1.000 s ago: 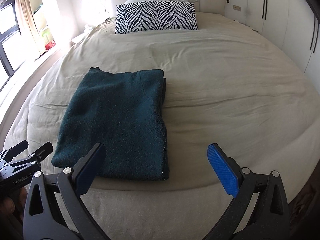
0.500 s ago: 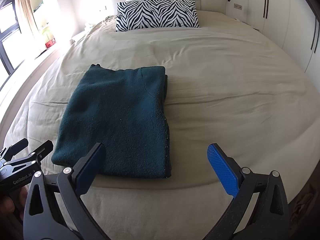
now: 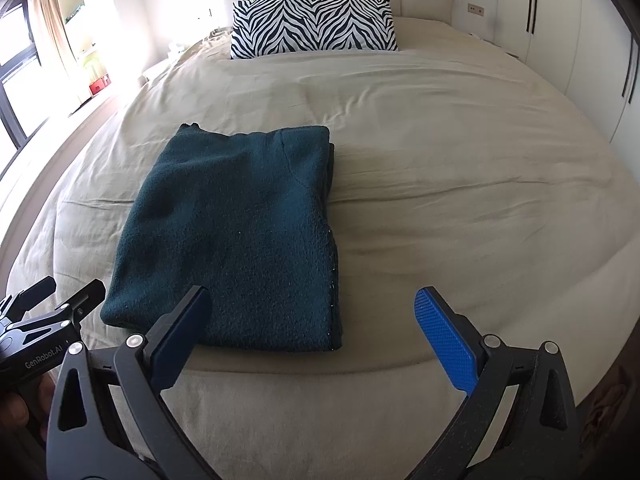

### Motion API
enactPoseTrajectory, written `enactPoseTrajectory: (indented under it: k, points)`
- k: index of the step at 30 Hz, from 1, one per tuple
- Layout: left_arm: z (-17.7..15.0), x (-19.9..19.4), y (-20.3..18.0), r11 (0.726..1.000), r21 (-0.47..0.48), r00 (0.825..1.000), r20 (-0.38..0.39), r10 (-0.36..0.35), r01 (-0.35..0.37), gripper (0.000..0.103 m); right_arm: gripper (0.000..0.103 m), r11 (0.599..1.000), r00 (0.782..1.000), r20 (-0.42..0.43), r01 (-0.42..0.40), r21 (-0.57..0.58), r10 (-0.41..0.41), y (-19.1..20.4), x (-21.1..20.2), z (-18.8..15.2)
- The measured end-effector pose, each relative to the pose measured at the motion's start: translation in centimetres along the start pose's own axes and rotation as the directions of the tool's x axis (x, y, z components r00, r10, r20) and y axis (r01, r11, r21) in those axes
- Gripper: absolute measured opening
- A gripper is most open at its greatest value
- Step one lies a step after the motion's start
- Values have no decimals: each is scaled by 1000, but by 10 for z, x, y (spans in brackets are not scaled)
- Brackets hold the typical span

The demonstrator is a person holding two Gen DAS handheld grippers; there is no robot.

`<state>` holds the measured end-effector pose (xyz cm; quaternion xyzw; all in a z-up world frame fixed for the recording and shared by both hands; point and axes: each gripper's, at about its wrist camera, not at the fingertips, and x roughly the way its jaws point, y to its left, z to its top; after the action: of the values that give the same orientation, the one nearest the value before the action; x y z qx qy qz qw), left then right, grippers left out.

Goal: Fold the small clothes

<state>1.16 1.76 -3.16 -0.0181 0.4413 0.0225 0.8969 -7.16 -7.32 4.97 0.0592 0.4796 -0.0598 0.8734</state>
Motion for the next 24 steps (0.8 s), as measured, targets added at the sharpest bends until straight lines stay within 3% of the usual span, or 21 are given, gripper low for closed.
enactPoseTrajectory:
  k: [24]
  points:
    - [-3,2,1,1000,1,1000,-3,0,0,103,103,1000,1000,-7,-1,5,1,0,3,-5]
